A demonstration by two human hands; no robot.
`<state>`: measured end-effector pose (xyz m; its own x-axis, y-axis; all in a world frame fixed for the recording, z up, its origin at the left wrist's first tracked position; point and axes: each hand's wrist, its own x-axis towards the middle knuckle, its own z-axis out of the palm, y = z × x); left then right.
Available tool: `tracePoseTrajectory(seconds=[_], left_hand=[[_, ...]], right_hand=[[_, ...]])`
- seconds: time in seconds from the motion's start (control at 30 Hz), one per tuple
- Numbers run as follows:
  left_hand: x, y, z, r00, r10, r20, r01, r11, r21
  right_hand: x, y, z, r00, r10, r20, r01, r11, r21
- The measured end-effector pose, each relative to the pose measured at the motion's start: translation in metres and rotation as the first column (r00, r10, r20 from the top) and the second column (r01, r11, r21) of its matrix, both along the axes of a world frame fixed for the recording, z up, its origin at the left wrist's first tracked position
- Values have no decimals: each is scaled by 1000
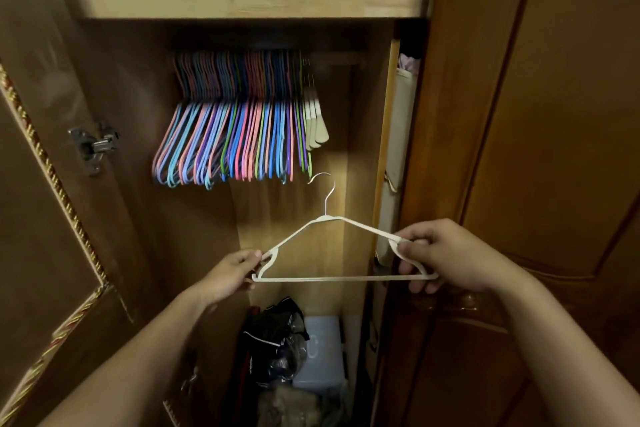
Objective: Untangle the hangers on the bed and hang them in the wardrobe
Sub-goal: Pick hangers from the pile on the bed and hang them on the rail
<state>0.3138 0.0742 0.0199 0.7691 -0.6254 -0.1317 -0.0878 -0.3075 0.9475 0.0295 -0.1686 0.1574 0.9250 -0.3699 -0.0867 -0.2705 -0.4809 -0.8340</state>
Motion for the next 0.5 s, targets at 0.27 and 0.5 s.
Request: tracePoseTrajectory(seconds=[0.27,0.5], left_hand=[[-7,-29,40,930,-32,366,3,997,77],[-9,-45,151,734,58,677,-28,998,-55]], right_hand=[[-12,13,43,977,-215,-10,209,959,-191],[71,43,87,936,-288,201,348,682,-643]])
